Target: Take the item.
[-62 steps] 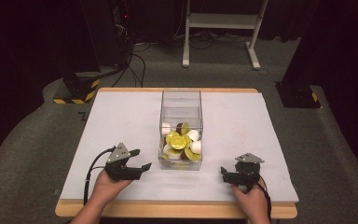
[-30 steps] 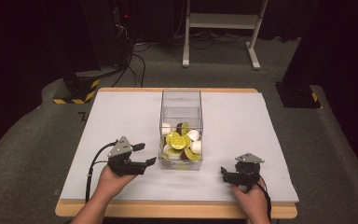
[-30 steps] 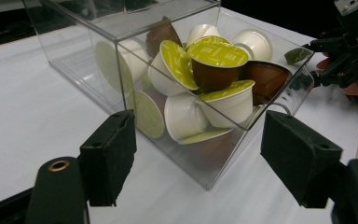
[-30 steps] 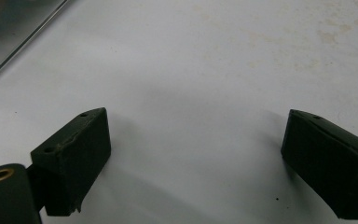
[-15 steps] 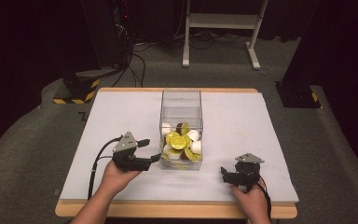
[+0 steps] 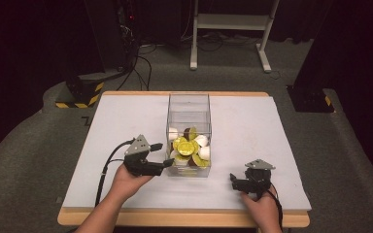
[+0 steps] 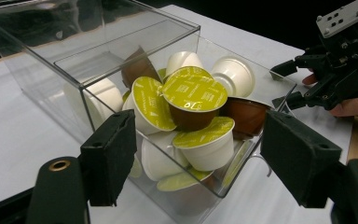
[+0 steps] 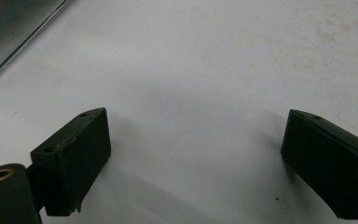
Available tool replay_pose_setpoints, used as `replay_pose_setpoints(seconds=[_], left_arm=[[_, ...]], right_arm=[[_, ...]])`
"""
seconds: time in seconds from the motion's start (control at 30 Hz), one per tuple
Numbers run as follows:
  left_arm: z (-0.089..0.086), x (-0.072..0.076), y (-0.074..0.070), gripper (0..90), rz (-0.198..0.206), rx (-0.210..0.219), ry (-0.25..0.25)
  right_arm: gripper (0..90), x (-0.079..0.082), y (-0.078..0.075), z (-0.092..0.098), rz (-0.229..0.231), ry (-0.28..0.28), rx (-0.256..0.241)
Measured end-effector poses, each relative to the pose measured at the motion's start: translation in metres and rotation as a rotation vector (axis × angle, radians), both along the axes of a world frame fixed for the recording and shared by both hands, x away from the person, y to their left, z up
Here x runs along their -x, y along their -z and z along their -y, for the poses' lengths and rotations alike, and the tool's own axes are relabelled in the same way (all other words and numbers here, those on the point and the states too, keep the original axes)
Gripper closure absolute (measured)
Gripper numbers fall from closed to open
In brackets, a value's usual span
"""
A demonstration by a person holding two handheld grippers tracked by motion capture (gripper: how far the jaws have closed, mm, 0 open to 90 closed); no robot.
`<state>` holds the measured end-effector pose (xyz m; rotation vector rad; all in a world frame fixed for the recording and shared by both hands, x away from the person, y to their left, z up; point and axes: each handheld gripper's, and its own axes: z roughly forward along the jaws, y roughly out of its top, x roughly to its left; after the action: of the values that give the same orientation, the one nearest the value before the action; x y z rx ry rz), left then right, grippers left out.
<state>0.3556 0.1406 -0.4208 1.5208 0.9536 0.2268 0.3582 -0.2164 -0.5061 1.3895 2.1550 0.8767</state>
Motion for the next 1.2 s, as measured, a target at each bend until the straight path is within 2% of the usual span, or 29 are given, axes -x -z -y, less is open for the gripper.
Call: replay_pose_setpoints(seconds=[0.1, 0.23, 0.3, 0.37, 0.7, 0.83, 0.97, 1.03, 1.07, 1.2], left_arm=[[0.002, -0.001, -0.001, 27.2, 0.004, -0.008, 0.005], [0.007, -0.003, -0.001, 27.4, -0.003, 0.002, 0.01], [0.01, -0.005, -0.001, 27.4, 0.0, -0.02, 0.023], [0.012, -0.005, -0.001, 27.4, -0.005, -0.009, 0.02], [0.02, -0.013, -0.001, 27.3, -0.016, -0.018, 0.039], [0.024, -0.016, -0.001, 27.5, -0.019, -0.003, 0.036], [0.026, -0.019, 0.001, 27.8, -0.023, -0.017, 0.044], [0.028, -0.019, 0.001, 27.8, -0.028, -0.007, 0.035], [0.029, -0.02, 0.001, 27.8, -0.025, -0.018, 0.041], [0.033, -0.024, 0.0, 27.8, -0.028, -0.017, 0.036]], right_arm=[[7.8, 0.0, 0.0, 0.0, 0.0, 0.0, 0.0], [7.8, 0.0, 0.0, 0.0, 0.001, 0.0, 0.001], [7.9, 0.0, 0.0, 0.0, 0.001, 0.0, 0.001], [7.8, 0.0, 0.0, 0.0, 0.001, 0.0, 0.001], [7.9, 0.0, 0.0, 0.0, 0.0, 0.0, 0.0], [7.9, 0.0, 0.0, 0.0, 0.001, 0.0, 0.001], [7.8, 0.0, 0.0, 0.0, 0.001, 0.0, 0.001], [7.8, 0.0, 0.0, 0.0, 0.0, 0.0, 0.0], [7.9, 0.0, 0.0, 0.0, 0.0, 0.0, 0.0], [7.9, 0.0, 0.0, 0.0, 0.0, 0.0, 0.0]])
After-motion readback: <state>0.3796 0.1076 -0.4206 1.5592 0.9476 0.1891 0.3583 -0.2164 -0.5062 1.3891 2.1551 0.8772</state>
